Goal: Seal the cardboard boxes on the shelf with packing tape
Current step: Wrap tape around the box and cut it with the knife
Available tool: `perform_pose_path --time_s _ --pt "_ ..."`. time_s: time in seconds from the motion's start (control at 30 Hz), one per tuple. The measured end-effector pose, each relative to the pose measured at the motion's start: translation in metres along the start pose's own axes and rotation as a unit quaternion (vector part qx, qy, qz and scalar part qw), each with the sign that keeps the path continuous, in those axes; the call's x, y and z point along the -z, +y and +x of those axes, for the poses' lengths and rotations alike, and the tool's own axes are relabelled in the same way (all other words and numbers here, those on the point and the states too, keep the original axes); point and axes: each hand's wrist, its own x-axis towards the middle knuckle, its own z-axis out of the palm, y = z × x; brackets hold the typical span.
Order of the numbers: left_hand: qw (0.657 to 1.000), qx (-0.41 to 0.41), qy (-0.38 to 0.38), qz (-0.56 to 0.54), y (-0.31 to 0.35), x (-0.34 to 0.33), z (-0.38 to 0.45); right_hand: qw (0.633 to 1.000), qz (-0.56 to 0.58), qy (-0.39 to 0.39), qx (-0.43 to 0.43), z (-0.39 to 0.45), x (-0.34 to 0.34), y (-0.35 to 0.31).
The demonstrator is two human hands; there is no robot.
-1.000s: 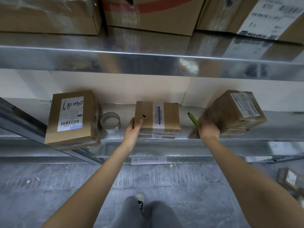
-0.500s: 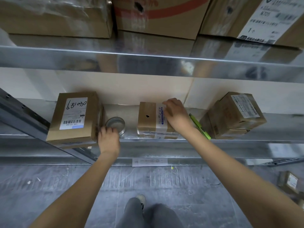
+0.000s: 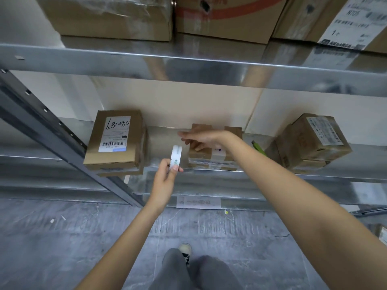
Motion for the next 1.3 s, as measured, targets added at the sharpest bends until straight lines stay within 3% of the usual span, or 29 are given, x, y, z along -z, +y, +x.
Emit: perform_pose_path --time_s 0.2,0.63,0.77,0.9,1.0,1.3 --pt "1.0 -0.019 -0.011 -0.013 0.005 0.0 -0.001 0.999 0.003 -0.041 0.004 0.0 -0.004 -0.002" --pt "1.0 -0.016 -0.022 0.011 0.018 -0.008 -0.001 0.998 0.03 0.041 0.044 -0.011 -0.004 -0.006" --pt "0.994 -0.04 -0.043 0.09 0.017 -0.009 -0.002 0.997 -0.021 0.055 0.044 -0.015 -0.015 -0.013" --pt "0.982 -0.073 -0.034 0.171 0.024 -0.015 -0.006 0.982 -0.135 0.117 0.062 -0.018 -0.034 -0.016" --pt "0.982 -0.074 -0.02 0.171 0.027 -0.018 -0.007 0.972 -0.131 0.172 0.087 -0.018 -0.043 -0.011" --pt "0.997 -0.038 -0.02 0.059 0.032 -0.017 -0.009 0.945 -0.138 0.269 0.126 -0.019 -0.053 0.006"
